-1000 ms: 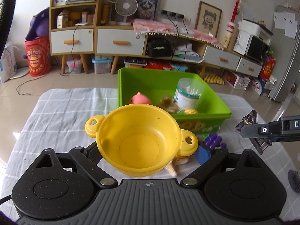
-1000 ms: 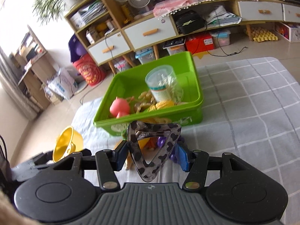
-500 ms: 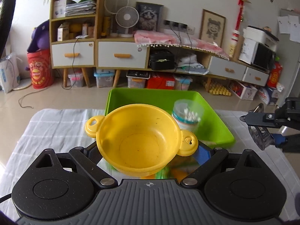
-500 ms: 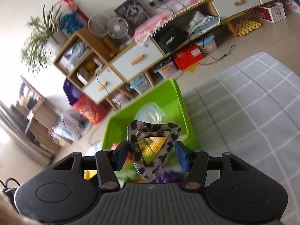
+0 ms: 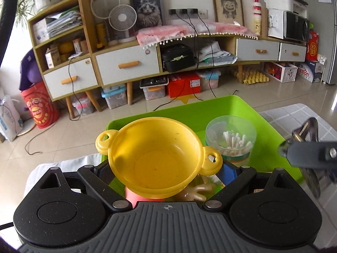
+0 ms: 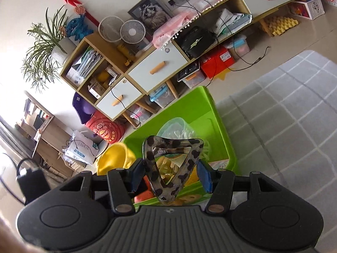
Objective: Organize rigid objects
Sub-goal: 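Carry the pot and clip into the green bin and open both grippers, then withdraw both grippers from the bin back over the cloth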
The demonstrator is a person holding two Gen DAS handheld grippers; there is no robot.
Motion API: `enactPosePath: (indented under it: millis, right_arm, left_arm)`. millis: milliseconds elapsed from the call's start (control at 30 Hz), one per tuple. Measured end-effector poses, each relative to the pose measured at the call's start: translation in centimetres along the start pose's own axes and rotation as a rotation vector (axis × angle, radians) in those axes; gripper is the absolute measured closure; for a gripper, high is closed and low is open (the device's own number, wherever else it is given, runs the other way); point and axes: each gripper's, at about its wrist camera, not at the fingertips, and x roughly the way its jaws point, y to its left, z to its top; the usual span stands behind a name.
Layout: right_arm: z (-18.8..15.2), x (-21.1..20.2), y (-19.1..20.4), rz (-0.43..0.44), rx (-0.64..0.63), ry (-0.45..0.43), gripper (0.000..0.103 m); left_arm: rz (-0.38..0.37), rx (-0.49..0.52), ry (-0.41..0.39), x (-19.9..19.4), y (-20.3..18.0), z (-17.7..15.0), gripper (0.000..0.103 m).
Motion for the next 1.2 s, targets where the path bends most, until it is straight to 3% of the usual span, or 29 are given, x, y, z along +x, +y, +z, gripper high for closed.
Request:
enactPosePath:
  millis: [233,333,400,467,867,1200]
  right_arm:
    - [0.1,0.6,-0.9,-0.026,0.021,-0.02,0.064]
    - [0.2,0.6,-1.0,-0.042,0.021,-0.027,0.062]
    - [0.4,0.5,-1.0,-0.036,0.037,-0.031,0.035]
    - [0.6,0.0,-1.1,-0.022,0.071,-0.042,0.027]
    - [0.8,-0.9,-0.8,0.0,0.095,-0.009,0.027]
    - [-0.5,-3.4,2.0,-0.021,-0.07,0.012,0.026]
  left_arm:
    - [-0.009,-0.012,0.014,0.7,0.3,-0.1,0.008]
    - [-0.018,-0.025,0.024,0.6,0.5,-0.2,0.002]
    - [-0.01,-0.03,0.014,0.3,0.7,-0.2,0.002]
    - [-0.019,-0.039,0.024,0.2,0.8,-0.2,0.002]
    - [-0.05,-0.107,0.015,-2.4,1.3,0.3,0.002]
    - [-0.063,-0.2,0.004,-5.8,1.9,-1.2,0.002]
